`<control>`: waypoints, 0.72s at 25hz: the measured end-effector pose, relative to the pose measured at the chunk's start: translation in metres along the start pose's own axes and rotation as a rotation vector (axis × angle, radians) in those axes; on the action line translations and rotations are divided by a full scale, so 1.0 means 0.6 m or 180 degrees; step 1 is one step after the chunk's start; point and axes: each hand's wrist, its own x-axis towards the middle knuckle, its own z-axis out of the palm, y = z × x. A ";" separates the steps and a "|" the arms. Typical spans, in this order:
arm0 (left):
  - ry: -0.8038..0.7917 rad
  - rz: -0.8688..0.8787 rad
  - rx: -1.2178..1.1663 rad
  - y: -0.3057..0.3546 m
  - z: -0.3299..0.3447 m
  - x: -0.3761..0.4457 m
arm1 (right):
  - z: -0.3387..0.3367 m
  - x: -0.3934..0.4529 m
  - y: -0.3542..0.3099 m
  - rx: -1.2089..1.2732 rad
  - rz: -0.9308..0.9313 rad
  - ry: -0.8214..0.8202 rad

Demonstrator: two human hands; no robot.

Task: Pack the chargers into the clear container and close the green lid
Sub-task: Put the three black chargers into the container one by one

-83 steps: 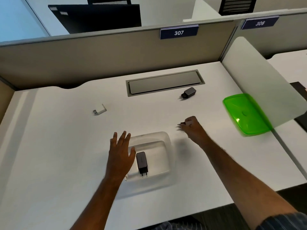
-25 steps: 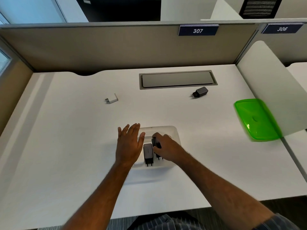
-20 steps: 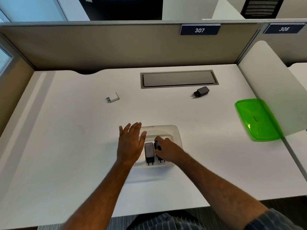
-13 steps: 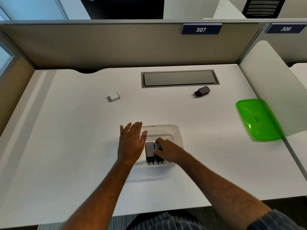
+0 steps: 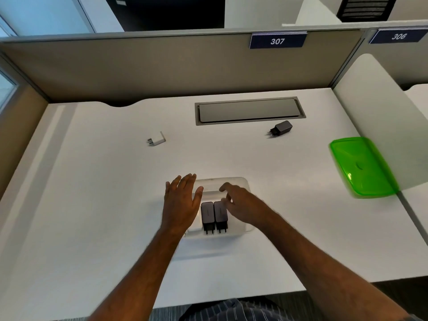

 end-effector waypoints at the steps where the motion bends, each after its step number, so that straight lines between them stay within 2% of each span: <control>1: 0.0022 -0.0034 -0.0051 0.000 0.000 0.000 | -0.017 -0.002 0.003 0.0176 -0.0072 0.0156; 4: 0.0138 -0.0067 -0.0094 0.001 0.001 -0.001 | -0.070 0.000 0.034 0.0501 -0.0074 0.0618; 8: 0.0269 -0.0011 0.0030 0.001 0.003 0.002 | -0.127 0.028 0.114 0.1038 0.0569 0.1017; 13: 0.0240 -0.0107 0.0160 0.003 0.008 0.003 | -0.172 0.091 0.224 0.1471 0.1193 0.0962; 18: 0.0142 -0.0291 0.0261 0.012 0.005 0.011 | -0.208 0.157 0.294 0.1592 0.1303 0.0915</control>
